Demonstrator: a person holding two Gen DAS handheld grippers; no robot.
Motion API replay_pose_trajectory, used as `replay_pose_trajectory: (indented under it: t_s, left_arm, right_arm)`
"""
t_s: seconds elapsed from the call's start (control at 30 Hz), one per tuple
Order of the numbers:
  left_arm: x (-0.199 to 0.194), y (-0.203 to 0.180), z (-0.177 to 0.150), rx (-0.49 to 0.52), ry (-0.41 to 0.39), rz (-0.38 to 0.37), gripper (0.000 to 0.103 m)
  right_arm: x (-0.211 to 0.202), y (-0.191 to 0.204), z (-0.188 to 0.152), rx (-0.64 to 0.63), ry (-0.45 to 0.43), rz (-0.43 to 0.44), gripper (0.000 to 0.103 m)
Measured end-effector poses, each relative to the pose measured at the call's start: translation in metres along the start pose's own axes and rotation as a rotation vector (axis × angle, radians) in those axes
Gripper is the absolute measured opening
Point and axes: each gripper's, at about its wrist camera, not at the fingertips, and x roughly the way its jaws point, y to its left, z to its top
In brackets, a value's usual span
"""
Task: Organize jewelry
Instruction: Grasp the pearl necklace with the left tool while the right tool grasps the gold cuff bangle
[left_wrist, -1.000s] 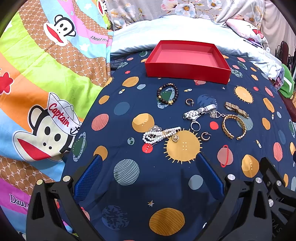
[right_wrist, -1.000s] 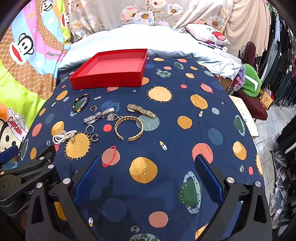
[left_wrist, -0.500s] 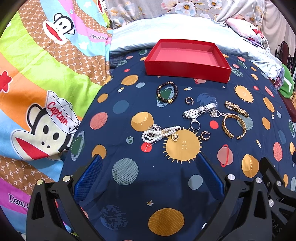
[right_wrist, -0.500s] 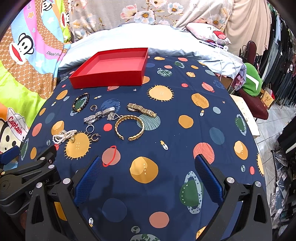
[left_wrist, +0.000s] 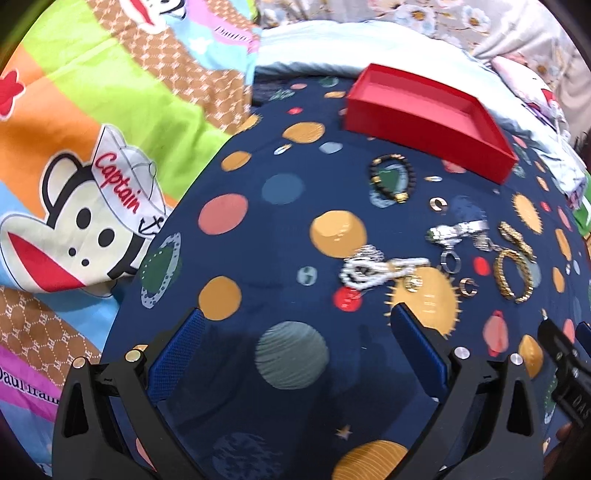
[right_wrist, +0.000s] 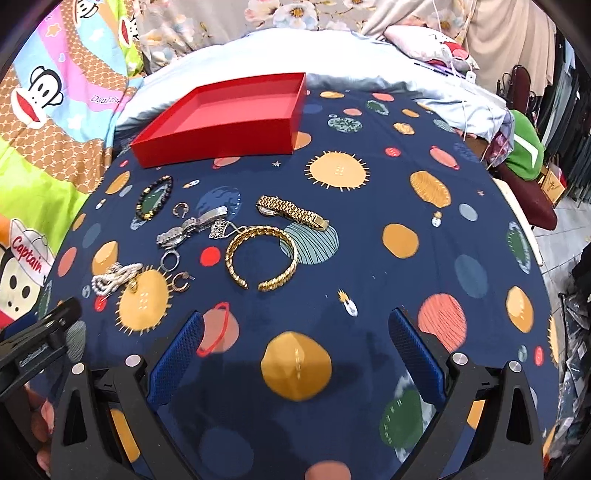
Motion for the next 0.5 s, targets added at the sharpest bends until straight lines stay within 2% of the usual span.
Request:
replay_pose_trajectory:
  t_s: [0.33,0.5]
  left_arm:
    - [0.022,0.000,0.008,0.067,0.049,0.022,0.098]
    - [0.033,-0.004,0.013,0.076,0.061,0.007,0.098]
  right_arm:
    - [0.041,0.015,0.019,-0.038,0.042,0.029,0.081]
    - [0.054,0.016,0.024,-0.031,0.063,0.035,0.076]
